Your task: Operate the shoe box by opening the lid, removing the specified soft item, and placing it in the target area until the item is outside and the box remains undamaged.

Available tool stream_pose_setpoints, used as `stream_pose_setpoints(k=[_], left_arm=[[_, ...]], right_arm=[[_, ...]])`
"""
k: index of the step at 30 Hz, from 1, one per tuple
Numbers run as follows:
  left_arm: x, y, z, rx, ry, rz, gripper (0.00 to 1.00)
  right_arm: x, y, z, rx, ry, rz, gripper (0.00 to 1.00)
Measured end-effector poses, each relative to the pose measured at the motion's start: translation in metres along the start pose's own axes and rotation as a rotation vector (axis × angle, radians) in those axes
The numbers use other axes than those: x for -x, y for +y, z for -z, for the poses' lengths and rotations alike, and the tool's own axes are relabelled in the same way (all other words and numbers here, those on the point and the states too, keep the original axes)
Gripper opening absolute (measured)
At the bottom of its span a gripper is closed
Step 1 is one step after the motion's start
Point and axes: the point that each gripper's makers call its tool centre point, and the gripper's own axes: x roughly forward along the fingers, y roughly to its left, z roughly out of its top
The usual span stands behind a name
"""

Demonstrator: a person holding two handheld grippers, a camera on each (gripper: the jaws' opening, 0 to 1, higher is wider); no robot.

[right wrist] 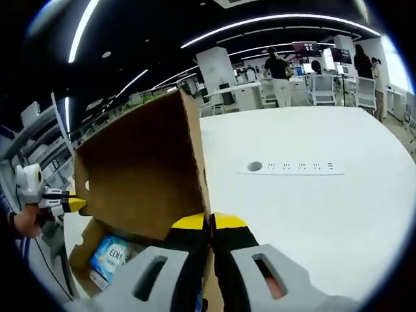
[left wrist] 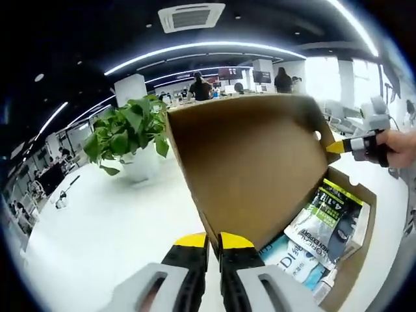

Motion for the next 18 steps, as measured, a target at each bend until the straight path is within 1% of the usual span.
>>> stream_pose_setpoints(k=[1, 2, 3, 4, 5, 6, 10, 15, 18], left_arm=[[0.0, 0.0, 0.0, 0.003, 0.003, 0.002, 0.05], [-0.001, 0.001, 0.0, 0.025, 0.011, 0.015, 0.05], [0.0, 0.002, 0.001, 0.064, 0.023, 0.035, 0.04], [0.0, 0.003, 0.002, 0.097, 0.033, 0.042, 0.04], [0.001, 0.005, 0.003, 0.104, 0.037, 0.043, 0.04], [0.001, 0.009, 0.004, 0.089, 0.041, 0.04, 0.04], [0.003, 0.012, 0.007, 0.06, 0.055, 0.041, 0.04], [0.001, 0.013, 0.008, 0.045, 0.056, 0.031, 0.05], [-0.004, 0.013, 0.008, 0.018, 0.066, 0.025, 0.05]], right_arm=[[0.0, 0.0, 0.0, -0.003, 0.0, 0.002, 0.01], [-0.001, 0.0, 0.0, -0.01, -0.001, 0.004, 0.01], [-0.001, 0.0, 0.0, -0.022, -0.002, 0.007, 0.01], [-0.002, 0.002, 0.001, -0.041, -0.003, 0.005, 0.01], [-0.002, 0.003, 0.001, -0.05, -0.002, -0.001, 0.01], [-0.003, 0.005, 0.002, -0.046, 0.002, -0.009, 0.01], [-0.006, 0.011, 0.006, -0.033, 0.014, -0.029, 0.01], [-0.011, 0.011, 0.01, -0.035, 0.021, -0.027, 0.01], [-0.012, 0.011, 0.011, -0.044, 0.024, -0.023, 0.01]])
